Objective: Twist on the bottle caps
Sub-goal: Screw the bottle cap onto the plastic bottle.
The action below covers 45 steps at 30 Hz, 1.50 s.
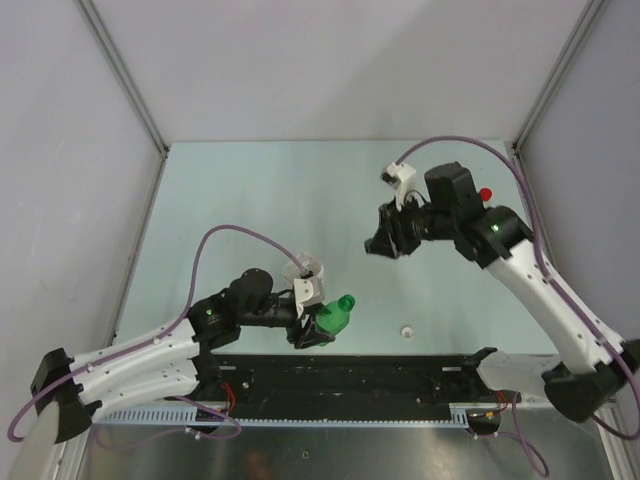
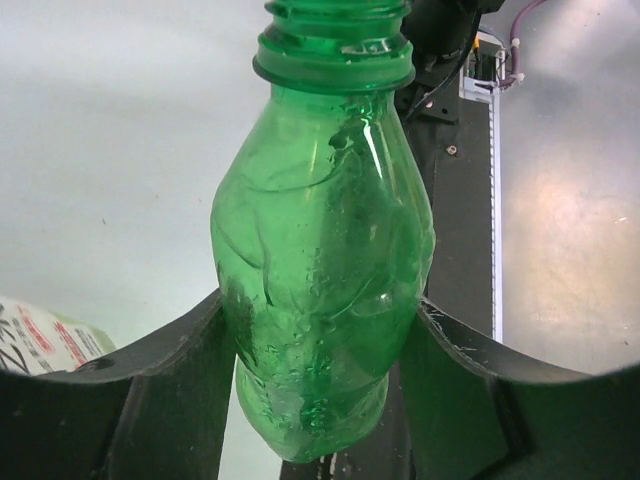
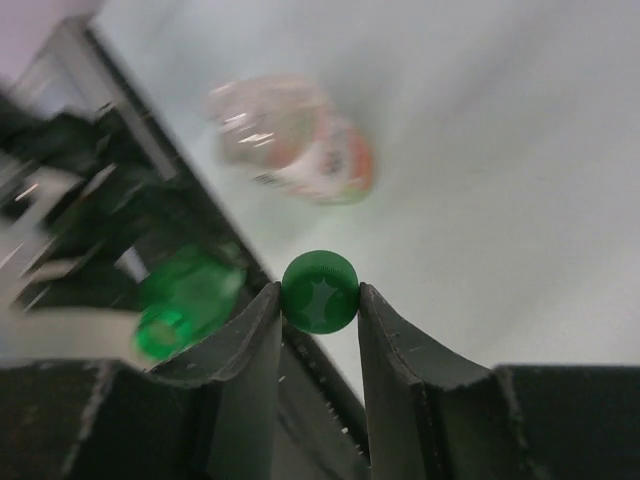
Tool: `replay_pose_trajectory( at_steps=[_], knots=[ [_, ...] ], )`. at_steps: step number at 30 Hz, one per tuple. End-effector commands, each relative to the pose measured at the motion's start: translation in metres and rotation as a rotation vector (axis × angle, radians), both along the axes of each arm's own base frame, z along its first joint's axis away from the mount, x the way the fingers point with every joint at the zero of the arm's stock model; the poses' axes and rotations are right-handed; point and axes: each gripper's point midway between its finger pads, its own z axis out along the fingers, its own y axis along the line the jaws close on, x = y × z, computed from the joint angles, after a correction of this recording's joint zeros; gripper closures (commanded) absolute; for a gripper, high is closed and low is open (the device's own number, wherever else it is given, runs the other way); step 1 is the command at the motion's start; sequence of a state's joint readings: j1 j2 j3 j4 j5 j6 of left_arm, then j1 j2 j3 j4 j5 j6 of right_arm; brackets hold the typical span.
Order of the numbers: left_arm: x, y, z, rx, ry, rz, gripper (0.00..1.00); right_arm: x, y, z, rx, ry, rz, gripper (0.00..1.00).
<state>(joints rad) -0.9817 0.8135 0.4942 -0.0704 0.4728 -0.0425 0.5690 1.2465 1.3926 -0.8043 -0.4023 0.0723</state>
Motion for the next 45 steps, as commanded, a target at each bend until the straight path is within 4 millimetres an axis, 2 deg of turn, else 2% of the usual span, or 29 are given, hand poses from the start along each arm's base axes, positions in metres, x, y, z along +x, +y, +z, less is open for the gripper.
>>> replay_pose_trajectory(
  at_steps=[1, 4, 9, 13, 19, 32, 36, 45],
  knots=[
    [0.005, -0.015, 0.039, -0.078, -0.163, -0.087, 1.00, -0.094, 0.014, 0.011, 0.071, 0.063, 0.361, 0.84],
    [0.002, -0.018, 0.037, -0.074, -0.161, -0.122, 1.00, -0.118, 0.012, 0.016, 0.073, 0.053, 0.420, 0.84],
    [0.005, -0.023, 0.045, -0.079, -0.192, -0.145, 1.00, -0.134, 0.016, 0.010, 0.055, 0.093, 0.484, 0.85],
    [0.003, -0.026, 0.048, -0.087, -0.206, -0.174, 1.00, -0.134, 0.020, 0.004, 0.035, 0.104, 0.487, 0.84],
    [0.005, -0.030, 0.051, -0.085, -0.198, -0.169, 1.00, -0.127, 0.027, 0.007, 0.049, 0.082, 0.475, 0.84],
    [0.010, -0.035, 0.057, -0.089, -0.137, -0.120, 1.00, -0.138, 0.030, -0.007, -0.017, 0.078, 0.533, 0.86],
    [0.004, -0.037, 0.068, -0.120, -0.117, -0.145, 1.00, -0.135, 0.028, -0.012, -0.066, 0.033, 0.519, 0.88],
    [-0.004, -0.042, 0.091, -0.219, -0.135, -0.194, 1.00, -0.151, 0.031, -0.017, -0.058, 0.004, 0.614, 0.89]
  ],
)
